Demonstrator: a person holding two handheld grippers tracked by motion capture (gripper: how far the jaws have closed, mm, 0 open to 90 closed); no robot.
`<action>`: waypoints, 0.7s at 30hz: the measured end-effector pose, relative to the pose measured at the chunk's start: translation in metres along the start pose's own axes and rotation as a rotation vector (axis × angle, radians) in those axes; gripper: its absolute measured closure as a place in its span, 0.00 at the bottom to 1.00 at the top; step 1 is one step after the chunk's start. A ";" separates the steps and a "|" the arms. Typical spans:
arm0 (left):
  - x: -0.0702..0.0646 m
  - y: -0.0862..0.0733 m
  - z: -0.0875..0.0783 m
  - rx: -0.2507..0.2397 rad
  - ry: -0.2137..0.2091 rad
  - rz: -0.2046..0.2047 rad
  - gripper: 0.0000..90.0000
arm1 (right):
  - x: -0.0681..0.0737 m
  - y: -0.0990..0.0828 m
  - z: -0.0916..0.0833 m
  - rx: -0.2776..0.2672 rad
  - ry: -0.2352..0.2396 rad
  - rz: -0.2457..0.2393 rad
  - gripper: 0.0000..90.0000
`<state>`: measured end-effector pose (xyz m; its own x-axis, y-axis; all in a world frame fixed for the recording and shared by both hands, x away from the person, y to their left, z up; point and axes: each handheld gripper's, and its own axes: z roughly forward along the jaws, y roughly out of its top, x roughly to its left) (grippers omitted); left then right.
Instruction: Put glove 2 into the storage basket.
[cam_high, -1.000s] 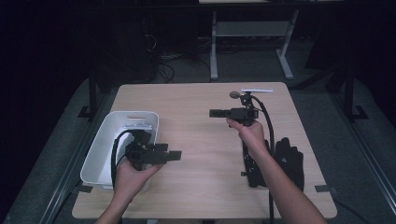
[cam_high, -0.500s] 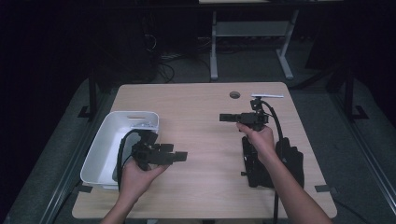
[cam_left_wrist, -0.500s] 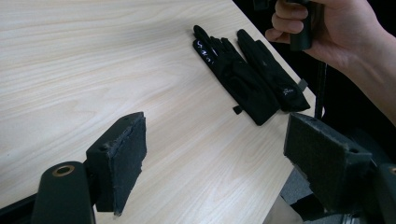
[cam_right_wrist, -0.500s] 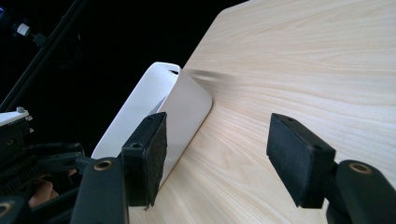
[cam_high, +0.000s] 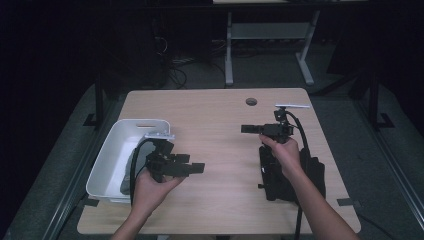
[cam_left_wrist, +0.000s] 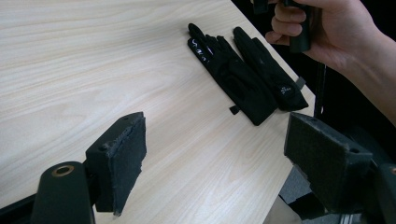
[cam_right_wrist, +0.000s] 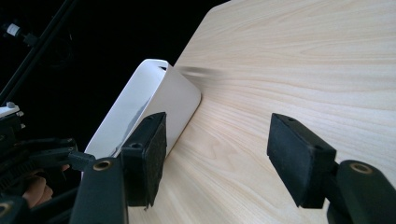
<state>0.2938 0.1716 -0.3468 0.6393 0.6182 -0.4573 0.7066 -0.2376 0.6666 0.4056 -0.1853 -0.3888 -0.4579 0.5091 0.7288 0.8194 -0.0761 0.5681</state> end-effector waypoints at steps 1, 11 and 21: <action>0.000 0.000 0.001 0.000 -0.002 -0.001 0.23 | -0.001 -0.001 -0.001 0.001 -0.003 -0.003 0.41; -0.005 0.002 0.013 0.013 -0.014 0.010 0.23 | -0.009 -0.006 -0.010 0.008 -0.012 -0.004 0.41; -0.019 0.004 0.039 0.033 -0.054 0.032 0.23 | -0.019 -0.015 -0.028 0.000 -0.040 0.003 0.41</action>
<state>0.2963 0.1295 -0.3589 0.6765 0.5688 -0.4679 0.6946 -0.2816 0.6620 0.3923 -0.2178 -0.4002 -0.4415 0.5425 0.7147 0.8209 -0.0773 0.5658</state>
